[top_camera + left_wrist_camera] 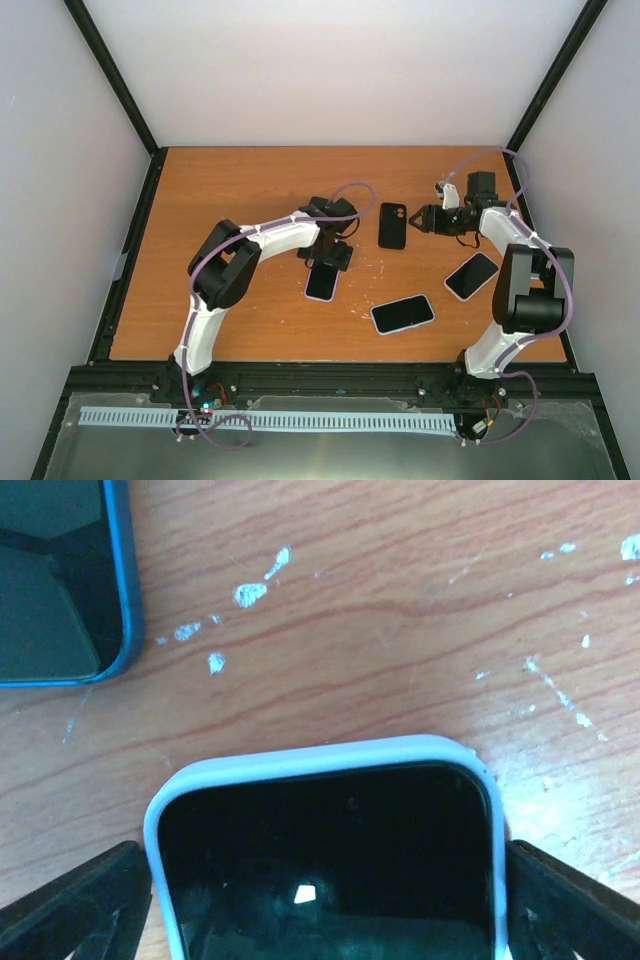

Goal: Take the phone out of the phone case
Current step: Pick up the phone at the center of the board.

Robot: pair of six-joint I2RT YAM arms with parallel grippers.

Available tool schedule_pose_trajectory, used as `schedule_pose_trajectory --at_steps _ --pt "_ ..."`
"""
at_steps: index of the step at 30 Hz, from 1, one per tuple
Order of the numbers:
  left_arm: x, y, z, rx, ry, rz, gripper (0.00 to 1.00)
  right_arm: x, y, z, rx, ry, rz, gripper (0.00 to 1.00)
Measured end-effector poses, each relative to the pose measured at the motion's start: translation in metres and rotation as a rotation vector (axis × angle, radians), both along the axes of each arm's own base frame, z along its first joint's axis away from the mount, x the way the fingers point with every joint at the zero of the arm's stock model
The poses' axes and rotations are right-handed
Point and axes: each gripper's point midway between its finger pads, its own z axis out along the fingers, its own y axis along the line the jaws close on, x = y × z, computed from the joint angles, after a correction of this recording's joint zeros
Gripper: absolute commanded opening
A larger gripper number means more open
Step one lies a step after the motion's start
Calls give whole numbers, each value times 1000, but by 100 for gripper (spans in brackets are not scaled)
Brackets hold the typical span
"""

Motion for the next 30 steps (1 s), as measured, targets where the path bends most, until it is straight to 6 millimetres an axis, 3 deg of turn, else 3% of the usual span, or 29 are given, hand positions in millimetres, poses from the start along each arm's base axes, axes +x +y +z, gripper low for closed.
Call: schedule_pose_trajectory --at_steps 6,15,24,27,30 --pt "2 -4 1 3 16 -13 75 0 0 -1 3 6 2 61" --pt "0 -6 9 -12 16 -30 68 0 1 -1 3 5 5 61" --pt "16 -31 81 -214 -136 -30 65 -4 8 6 43 -12 45 60" --pt "25 -40 99 -278 -191 -11 64 -9 14 21 76 -34 67 60" --pt "33 -48 111 -334 -232 11 63 -13 21 50 111 -91 96 60"
